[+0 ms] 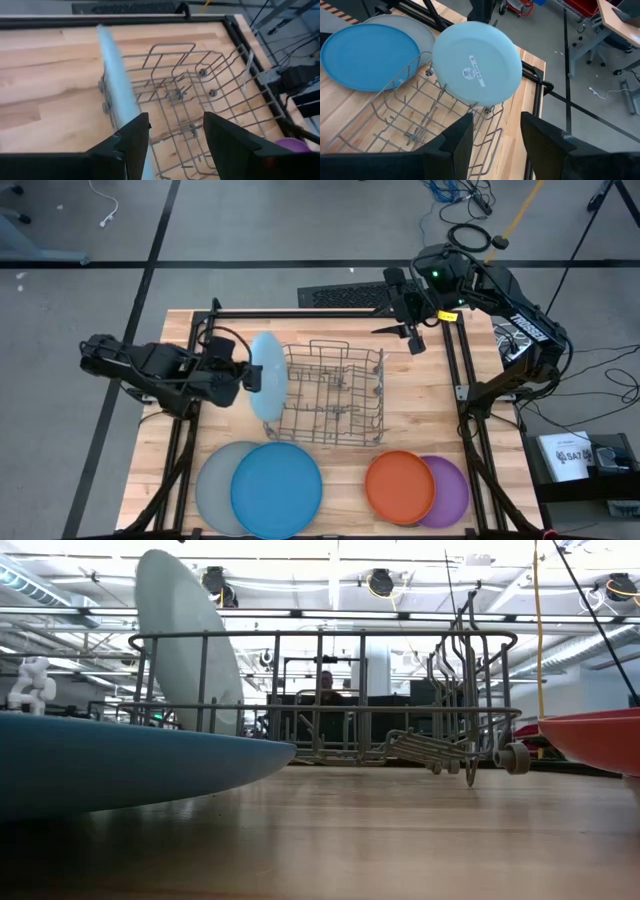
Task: Sort dishes
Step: Put the blue plate in the dish rack
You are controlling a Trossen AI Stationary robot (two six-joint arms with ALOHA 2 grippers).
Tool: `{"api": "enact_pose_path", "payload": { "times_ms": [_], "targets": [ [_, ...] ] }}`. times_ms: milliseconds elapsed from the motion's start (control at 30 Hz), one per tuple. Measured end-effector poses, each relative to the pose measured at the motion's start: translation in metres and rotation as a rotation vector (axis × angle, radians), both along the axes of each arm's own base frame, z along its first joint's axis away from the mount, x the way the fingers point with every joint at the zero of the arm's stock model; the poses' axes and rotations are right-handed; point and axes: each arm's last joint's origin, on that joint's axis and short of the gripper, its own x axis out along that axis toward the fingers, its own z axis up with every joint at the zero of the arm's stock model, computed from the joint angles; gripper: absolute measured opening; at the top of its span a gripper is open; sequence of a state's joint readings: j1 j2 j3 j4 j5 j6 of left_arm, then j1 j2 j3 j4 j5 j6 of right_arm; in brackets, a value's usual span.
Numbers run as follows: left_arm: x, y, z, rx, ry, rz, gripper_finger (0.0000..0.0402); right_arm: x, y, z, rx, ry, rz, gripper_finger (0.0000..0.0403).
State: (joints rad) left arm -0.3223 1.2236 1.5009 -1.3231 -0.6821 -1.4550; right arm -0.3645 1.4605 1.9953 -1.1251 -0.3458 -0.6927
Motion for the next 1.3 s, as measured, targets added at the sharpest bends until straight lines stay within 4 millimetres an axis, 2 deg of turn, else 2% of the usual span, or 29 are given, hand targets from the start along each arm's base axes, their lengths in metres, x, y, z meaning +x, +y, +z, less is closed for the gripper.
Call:
{"api": "enact_pose_path", "payload": {
  "times_ms": [233,333,400,500,667,833,1000,1300],
  "targets": [
    [-0.020,0.005,0.012,0.055,-0.057,-0.024,0.0190,0.000,0.000,0.000,0.001,0.003,0.000,0.0157],
    [-0.031,0.007,0.018,0.095,-0.056,-0.085,0.0190,0.000,0.000,0.000,0.002,0.005,-0.001,0.0157],
    [-0.036,0.006,0.022,0.146,-0.029,-0.194,0.0190,0.000,0.000,-0.001,0.003,0.008,-0.001,0.0157],
    [-0.038,-0.002,0.023,0.160,0.047,-0.505,0.0190,0.000,0.000,-0.001,0.023,0.011,-0.016,0.0157],
    [-0.011,-0.030,0.012,0.231,0.065,-0.826,0.0190,-0.001,0.000,-0.001,0.069,0.014,-0.047,0.0157],
    [0.013,-0.065,-0.012,0.206,0.184,-1.058,0.0190,0.000,0.000,-0.001,0.110,0.014,-0.076,0.0157],
    [0.035,-0.107,-0.044,0.172,0.307,-1.179,0.0189,0.000,0.000,0.000,0.130,0.007,-0.090,0.0157],
    [0.048,-0.183,-0.108,0.075,0.474,-1.289,0.0189,0.001,-0.001,0.001,0.191,-0.009,-0.129,0.0157]
  ]
}}
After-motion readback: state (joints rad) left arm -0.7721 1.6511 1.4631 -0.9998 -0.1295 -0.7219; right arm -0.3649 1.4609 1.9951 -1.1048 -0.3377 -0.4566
